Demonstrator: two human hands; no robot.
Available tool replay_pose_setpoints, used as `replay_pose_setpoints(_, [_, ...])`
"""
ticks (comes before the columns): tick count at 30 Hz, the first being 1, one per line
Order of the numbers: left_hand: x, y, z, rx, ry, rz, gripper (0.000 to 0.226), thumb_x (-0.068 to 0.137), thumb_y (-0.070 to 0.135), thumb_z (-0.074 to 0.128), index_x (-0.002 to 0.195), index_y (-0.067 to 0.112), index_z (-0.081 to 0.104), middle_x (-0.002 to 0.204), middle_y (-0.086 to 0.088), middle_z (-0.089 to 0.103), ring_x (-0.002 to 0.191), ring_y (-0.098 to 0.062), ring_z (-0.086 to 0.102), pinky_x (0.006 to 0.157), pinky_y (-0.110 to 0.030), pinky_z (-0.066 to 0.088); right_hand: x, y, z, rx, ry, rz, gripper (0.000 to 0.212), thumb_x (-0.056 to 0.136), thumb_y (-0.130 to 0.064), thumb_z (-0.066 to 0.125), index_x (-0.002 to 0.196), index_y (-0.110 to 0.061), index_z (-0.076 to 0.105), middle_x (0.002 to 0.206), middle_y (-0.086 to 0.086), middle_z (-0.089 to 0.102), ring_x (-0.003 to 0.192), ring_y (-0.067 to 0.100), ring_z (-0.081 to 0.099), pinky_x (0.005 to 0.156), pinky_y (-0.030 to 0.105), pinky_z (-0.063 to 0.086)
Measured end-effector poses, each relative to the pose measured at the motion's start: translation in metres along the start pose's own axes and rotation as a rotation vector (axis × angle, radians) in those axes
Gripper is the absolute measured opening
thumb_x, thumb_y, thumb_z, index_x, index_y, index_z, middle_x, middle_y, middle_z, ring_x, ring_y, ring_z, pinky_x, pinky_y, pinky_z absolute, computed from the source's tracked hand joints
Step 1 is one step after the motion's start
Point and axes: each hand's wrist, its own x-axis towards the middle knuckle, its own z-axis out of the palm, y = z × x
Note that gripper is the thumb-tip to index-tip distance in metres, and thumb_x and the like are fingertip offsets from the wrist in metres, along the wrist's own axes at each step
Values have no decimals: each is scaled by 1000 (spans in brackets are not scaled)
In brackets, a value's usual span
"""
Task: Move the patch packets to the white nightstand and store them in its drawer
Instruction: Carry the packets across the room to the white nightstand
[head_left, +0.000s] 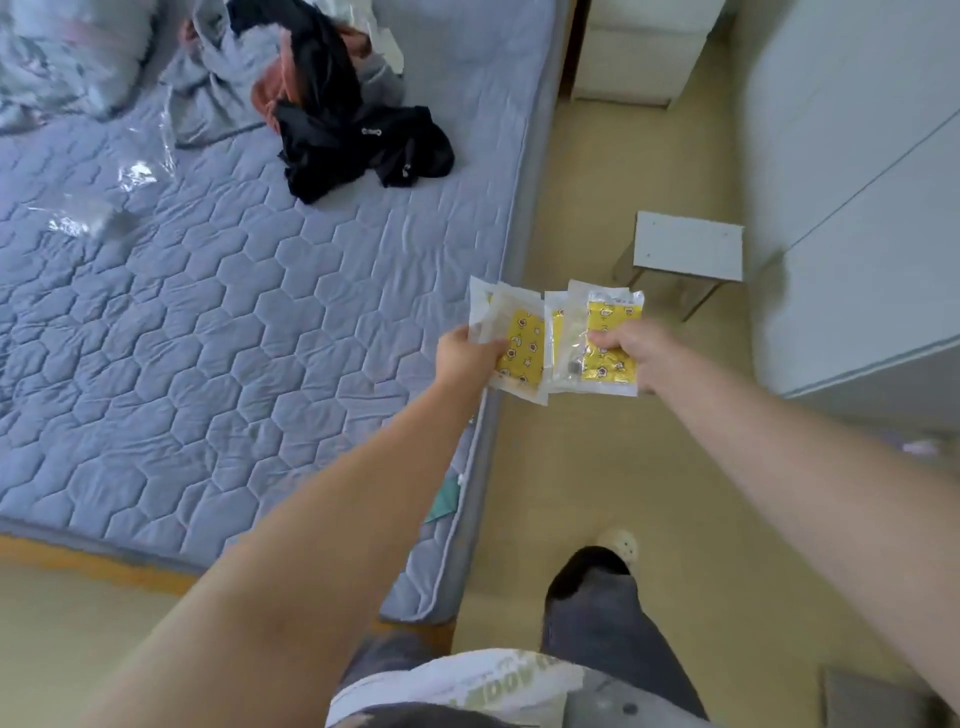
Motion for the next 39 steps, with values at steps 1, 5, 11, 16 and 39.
replay_pose_setpoints(1, [0,15,31,-9,-3,-7,22,85,9,67,106,11,60,86,-1,63,78,-18,63,71,-30,53,6,-16,-29,-5,6,-5,51,75,-11,78,121,-2,58,127,10,60,123,29,53,107,56,35])
replay_pose_setpoints(5, [3,77,136,-73,-17,-57,18,84,11,68,101,11,62,98,-5,69,90,-25,69,84,-42,57,35,-69,-133,19,78,-35,51,68,-11,83,114,-2,62,113,7,68,108,27,62,103,50,41])
replay_pose_setpoints(11, [37,160,215,-122,-45,12,13,85,8,68,90,17,62,92,-5,69,88,-25,69,80,-39,57,91,-143,-204,107,55,-51,59,55,-14,88,109,-4,65,110,8,68,109,29,62,101,53,41])
replay_pose_setpoints(16, [84,221,225,-124,-4,89,10,85,11,67,88,19,62,84,0,68,82,-21,68,76,-36,57,132,-217,-195,133,-53,-60,54,58,-14,87,107,-5,66,108,5,68,110,26,60,102,49,40])
replay_pose_setpoints(39, [462,607,306,-167,-161,124,11,85,9,68,90,17,62,85,-2,68,82,-23,67,78,-37,57,406,-651,-191,362,40,-119,58,66,-21,84,118,-10,62,119,7,64,113,30,59,105,49,41])
